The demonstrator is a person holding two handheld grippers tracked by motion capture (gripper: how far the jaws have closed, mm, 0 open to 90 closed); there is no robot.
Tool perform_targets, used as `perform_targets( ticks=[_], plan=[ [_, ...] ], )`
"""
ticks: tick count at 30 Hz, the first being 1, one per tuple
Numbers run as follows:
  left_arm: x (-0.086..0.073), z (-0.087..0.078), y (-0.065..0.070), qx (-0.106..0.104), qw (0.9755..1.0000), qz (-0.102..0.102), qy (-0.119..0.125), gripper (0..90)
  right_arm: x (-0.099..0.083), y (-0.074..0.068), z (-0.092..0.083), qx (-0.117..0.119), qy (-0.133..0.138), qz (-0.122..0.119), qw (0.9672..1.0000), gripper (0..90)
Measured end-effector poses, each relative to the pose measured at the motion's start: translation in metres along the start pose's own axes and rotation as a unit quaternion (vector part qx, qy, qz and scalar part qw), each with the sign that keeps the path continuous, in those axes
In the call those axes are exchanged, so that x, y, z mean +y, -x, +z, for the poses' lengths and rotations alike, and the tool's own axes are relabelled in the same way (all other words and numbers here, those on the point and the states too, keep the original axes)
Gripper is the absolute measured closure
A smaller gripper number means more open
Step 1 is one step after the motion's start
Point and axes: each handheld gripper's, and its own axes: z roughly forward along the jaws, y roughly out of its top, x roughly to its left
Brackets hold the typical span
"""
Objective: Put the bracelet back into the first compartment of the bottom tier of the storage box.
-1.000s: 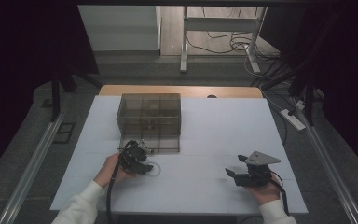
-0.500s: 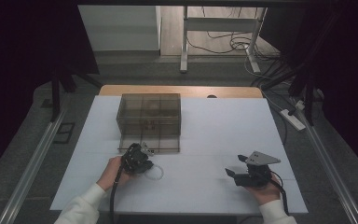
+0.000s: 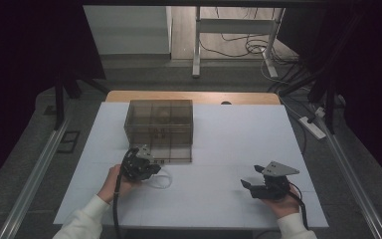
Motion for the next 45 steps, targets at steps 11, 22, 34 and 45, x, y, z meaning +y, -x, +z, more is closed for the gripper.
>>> perform_targets(
  ticks=[11,22,34,45],
  plan=[
    [0.001,-0.014,-0.002,-0.010,0.9991,-0.017,0.038,86.2,0.000,0.000,0.000,0.001,0.001,0.000,1.0000,24.2],
    [0.002,-0.022,-0.001,-0.012,0.9978,-0.021,0.061,86.3,-0.001,0.001,0.000,0.002,0.001,0.002,1.0000,24.1],
    [0.002,-0.031,-0.002,-0.013,0.9962,-0.027,0.082,86.2,-0.001,0.001,0.000,0.001,0.000,0.003,1.0000,24.0],
    [0.002,-0.035,-0.004,-0.009,0.9952,-0.031,0.092,86.2,-0.001,0.002,0.001,0.001,-0.001,0.004,1.0000,23.9]
  ],
)
